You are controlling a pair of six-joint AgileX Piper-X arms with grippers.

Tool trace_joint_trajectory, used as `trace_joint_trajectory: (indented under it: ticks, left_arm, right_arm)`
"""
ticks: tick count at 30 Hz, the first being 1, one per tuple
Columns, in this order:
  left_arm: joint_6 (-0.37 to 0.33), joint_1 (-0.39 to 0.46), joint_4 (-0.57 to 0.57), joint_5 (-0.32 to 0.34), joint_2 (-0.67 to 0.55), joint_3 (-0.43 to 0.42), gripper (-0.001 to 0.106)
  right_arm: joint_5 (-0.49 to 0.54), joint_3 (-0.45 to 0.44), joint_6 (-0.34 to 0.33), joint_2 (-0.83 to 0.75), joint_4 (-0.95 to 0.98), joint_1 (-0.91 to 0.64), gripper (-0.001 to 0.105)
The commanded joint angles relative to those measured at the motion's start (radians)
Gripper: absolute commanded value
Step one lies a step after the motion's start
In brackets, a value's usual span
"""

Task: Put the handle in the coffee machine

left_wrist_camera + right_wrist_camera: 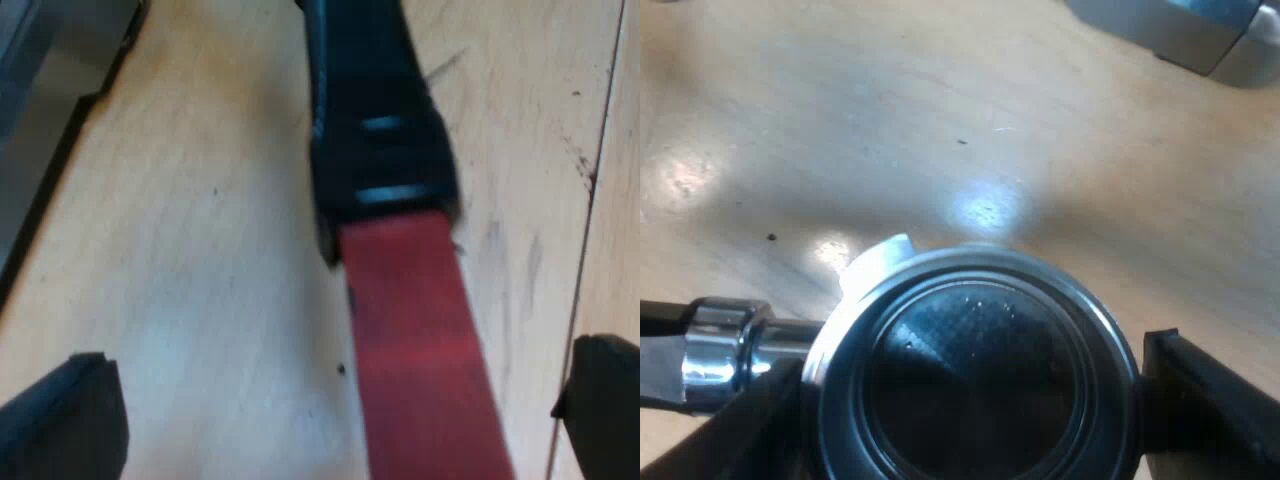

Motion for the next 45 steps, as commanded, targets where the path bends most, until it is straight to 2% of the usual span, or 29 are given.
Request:
trace_joint_trajectory:
  ticks: [1, 5, 13, 19, 31, 34, 40, 45]
  left_arm:
    - [0.006, -0.006, -0.070, 0.000, -0.002, 0.006, 0.089]
    - [0.006, -0.006, -0.155, 0.000, -0.002, 0.048, 0.089]
    - [0.006, -0.006, -0.201, 0.003, -0.002, 0.108, 0.089]
    - [0.006, -0.006, -0.257, 0.061, -0.002, 0.107, 0.089]
    - [0.006, -0.006, -0.262, 0.070, -0.002, 0.107, 0.089]
    - [0.006, -0.006, -0.262, 0.068, -0.002, 0.107, 0.082]
    - [0.006, -0.006, -0.262, 0.068, -0.002, 0.107, 0.050]
    - [0.006, -0.006, -0.261, 0.068, -0.002, 0.107, 0.030]
  right_arm:
    - [-0.034, -0.014, 0.003, -0.015, -0.006, -0.001, 0.000]
    - [-0.041, -0.014, 0.003, -0.015, -0.003, -0.001, 0.000]
    - [-0.048, -0.014, 0.003, -0.015, -0.004, -0.001, 0.000]
    - [-0.057, -0.014, 0.003, -0.015, -0.004, -0.001, 0.000]
    - [-0.057, -0.014, 0.003, -0.015, -0.004, -0.001, 0.000]
    - [-0.057, -0.014, 0.003, -0.015, -0.006, -0.001, 0.000]
    - [-0.057, -0.014, 0.003, -0.015, -0.006, -0.001, 0.000]
    - [-0.057, -0.014, 0.003, -0.015, -0.006, -0.001, 0.000]
